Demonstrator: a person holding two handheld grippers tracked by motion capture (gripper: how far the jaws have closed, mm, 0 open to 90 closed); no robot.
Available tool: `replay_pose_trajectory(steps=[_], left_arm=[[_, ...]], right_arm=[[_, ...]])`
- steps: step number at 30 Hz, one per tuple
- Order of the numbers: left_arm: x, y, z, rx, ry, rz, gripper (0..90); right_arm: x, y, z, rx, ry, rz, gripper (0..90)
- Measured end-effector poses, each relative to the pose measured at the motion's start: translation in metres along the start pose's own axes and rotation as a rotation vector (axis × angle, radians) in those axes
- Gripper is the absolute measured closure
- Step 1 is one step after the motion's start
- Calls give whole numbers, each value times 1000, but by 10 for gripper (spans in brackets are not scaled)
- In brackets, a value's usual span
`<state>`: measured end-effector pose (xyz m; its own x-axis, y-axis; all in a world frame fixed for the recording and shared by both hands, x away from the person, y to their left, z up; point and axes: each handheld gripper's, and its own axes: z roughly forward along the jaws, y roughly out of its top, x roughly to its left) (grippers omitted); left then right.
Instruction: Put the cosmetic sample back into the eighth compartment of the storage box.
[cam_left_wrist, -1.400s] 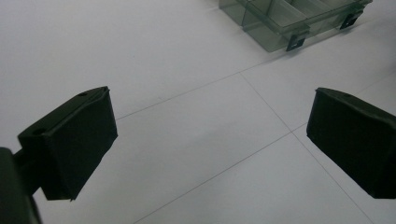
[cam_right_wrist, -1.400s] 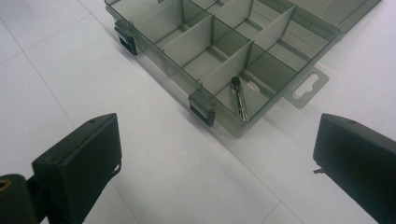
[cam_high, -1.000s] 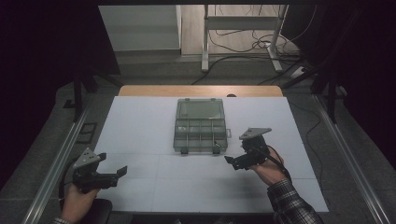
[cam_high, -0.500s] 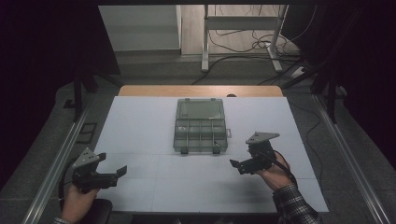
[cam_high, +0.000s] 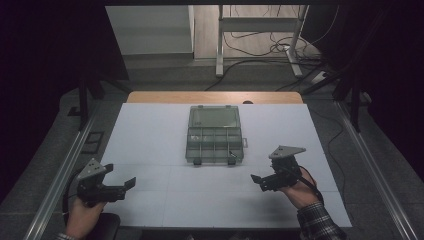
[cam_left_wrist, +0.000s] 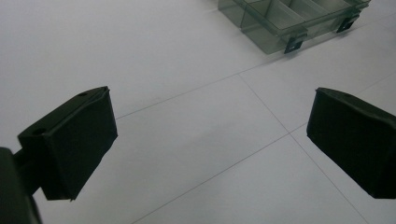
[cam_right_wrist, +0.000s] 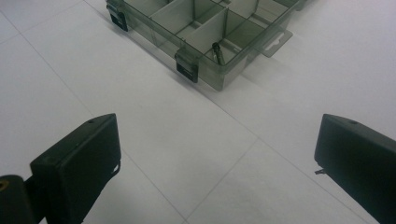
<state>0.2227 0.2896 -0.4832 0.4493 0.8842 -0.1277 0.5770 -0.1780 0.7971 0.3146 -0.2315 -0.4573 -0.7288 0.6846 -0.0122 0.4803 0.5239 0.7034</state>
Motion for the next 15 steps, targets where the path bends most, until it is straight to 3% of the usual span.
replay_pose_trajectory(steps=[15], left_arm=[[0,0,0,0,1,-3,20]], right_arm=[[-4,-13,-14,-13,-19,23,4]])
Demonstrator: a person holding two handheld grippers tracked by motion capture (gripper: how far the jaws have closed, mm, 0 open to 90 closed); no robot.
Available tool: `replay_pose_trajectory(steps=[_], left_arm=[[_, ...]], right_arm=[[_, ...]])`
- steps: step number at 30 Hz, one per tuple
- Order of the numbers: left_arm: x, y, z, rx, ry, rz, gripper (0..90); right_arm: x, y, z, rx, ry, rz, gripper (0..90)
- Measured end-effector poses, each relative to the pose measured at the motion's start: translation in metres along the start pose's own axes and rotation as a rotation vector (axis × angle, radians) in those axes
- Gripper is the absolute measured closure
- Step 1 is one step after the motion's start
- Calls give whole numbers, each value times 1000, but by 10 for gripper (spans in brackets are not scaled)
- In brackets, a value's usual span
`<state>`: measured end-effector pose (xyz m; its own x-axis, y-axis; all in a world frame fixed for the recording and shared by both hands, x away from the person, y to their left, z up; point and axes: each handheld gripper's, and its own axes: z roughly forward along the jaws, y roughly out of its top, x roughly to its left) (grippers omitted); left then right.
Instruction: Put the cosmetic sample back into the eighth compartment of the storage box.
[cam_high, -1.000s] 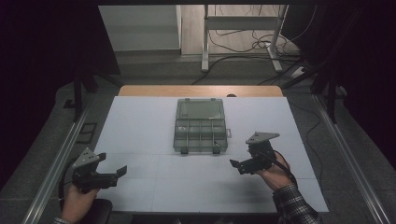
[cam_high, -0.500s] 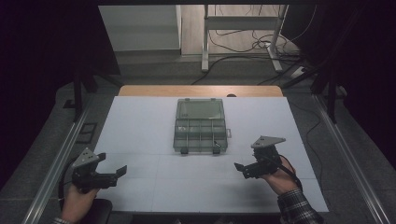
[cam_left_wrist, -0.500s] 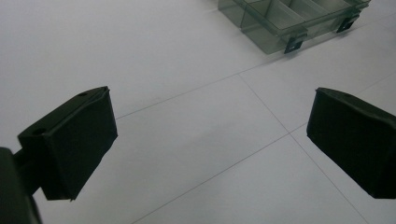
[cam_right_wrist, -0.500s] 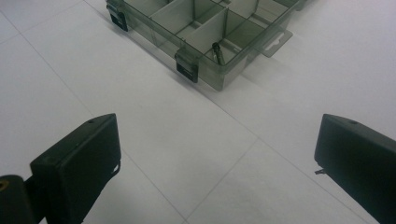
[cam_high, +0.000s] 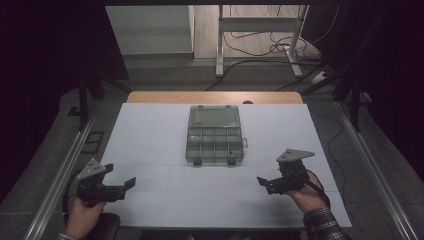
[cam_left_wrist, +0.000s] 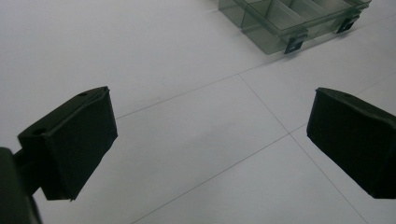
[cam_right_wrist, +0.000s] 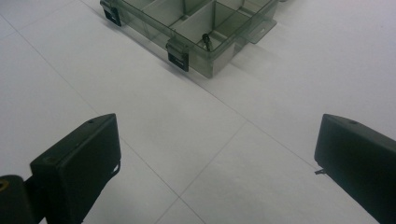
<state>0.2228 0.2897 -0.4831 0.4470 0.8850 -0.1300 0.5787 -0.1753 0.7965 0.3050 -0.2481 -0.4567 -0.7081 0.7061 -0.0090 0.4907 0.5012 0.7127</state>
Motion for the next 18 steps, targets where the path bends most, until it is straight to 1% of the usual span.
replay_pose_trajectory(steps=[18], left_arm=[[0,0,0,0,1,-1,20]], right_arm=[[-6,-15,-15,-27,-26,36,1]])
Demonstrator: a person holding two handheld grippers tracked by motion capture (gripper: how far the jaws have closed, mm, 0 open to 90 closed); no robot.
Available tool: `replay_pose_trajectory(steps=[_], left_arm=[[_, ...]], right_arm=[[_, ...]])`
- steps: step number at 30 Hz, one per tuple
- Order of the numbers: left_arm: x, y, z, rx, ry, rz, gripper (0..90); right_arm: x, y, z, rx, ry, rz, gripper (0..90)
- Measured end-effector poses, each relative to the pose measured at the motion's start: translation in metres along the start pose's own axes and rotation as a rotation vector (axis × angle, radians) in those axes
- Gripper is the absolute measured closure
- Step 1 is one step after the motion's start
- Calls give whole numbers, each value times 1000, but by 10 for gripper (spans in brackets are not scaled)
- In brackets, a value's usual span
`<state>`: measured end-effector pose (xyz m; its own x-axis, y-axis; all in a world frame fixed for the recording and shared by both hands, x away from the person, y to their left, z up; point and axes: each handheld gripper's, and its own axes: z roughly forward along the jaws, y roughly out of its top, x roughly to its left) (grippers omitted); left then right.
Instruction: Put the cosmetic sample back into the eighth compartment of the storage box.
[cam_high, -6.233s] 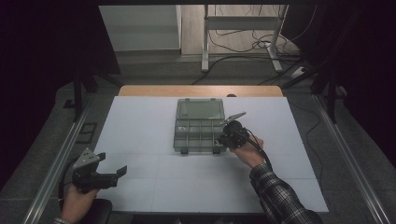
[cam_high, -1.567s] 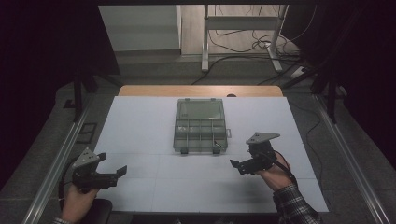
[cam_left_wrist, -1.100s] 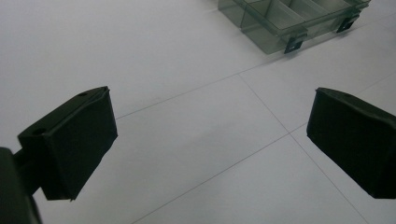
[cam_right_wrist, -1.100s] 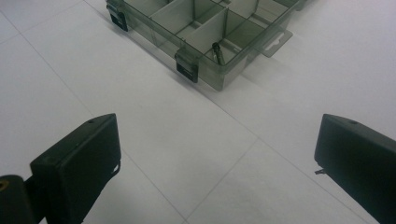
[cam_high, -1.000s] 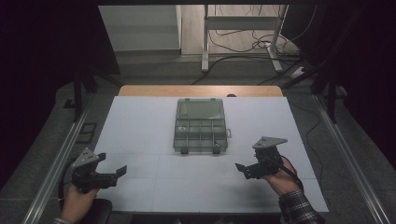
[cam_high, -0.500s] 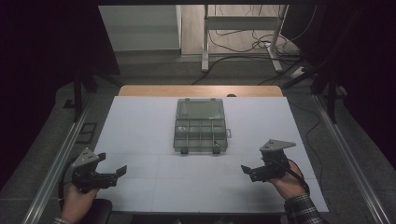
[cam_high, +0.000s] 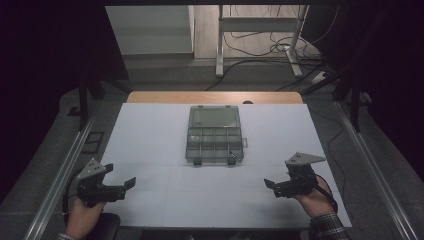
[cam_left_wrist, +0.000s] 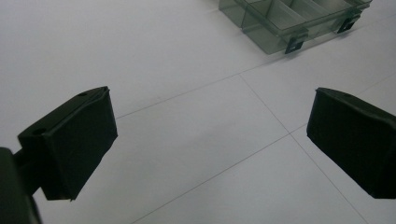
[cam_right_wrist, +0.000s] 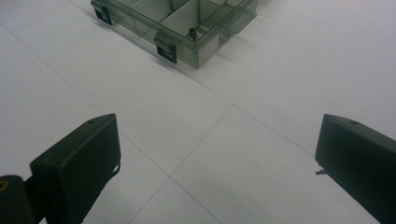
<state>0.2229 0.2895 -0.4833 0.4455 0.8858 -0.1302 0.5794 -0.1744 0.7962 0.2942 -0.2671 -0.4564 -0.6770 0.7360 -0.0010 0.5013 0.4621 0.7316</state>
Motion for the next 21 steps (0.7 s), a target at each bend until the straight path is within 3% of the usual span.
replay_pose_trajectory(steps=[21], left_arm=[[0,0,0,1,1,-2,20]], right_arm=[[-6,-15,-16,-18,-38,36,0]])
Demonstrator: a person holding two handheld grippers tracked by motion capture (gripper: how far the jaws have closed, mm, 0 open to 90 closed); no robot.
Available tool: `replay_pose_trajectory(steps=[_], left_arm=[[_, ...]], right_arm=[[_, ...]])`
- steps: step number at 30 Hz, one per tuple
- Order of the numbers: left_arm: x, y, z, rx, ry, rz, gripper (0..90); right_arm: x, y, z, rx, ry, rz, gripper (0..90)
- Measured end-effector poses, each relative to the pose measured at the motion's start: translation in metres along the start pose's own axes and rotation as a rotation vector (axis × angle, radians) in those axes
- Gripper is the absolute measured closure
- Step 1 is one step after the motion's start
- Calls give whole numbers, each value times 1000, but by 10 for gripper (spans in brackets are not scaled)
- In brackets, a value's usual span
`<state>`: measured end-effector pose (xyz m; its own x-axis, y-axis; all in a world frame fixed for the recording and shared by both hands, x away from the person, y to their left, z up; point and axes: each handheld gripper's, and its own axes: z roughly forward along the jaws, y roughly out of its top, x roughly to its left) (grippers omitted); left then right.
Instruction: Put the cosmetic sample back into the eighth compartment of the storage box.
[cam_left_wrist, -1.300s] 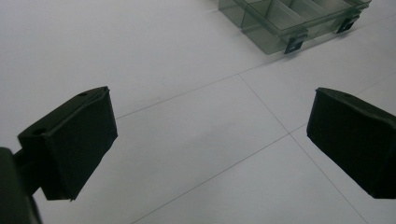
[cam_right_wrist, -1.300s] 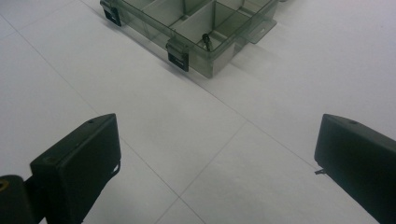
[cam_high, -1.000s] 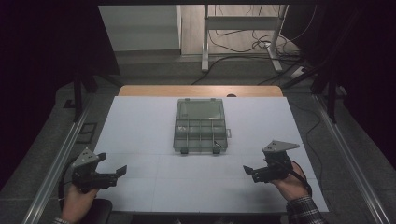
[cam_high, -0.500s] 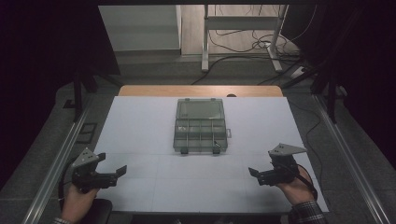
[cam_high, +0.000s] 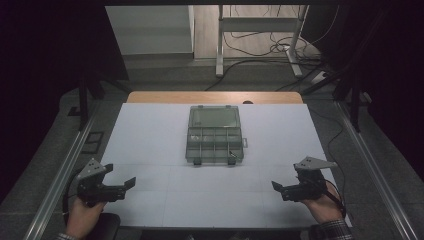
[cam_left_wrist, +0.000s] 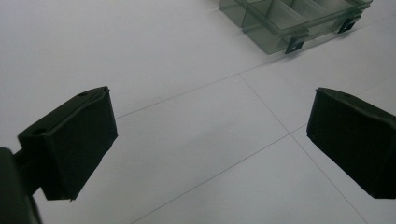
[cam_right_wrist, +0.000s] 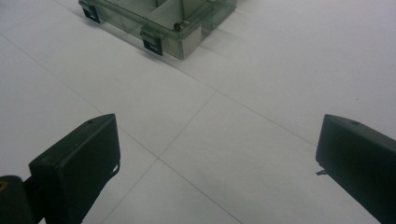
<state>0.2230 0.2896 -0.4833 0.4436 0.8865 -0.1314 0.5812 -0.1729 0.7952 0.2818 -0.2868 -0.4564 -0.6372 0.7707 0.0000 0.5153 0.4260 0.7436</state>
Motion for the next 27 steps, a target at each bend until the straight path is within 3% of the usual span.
replay_pose_trajectory(steps=[27], left_arm=[[0,0,0,2,1,1,20]], right_arm=[[-9,-26,-22,-6,-63,58,0]])
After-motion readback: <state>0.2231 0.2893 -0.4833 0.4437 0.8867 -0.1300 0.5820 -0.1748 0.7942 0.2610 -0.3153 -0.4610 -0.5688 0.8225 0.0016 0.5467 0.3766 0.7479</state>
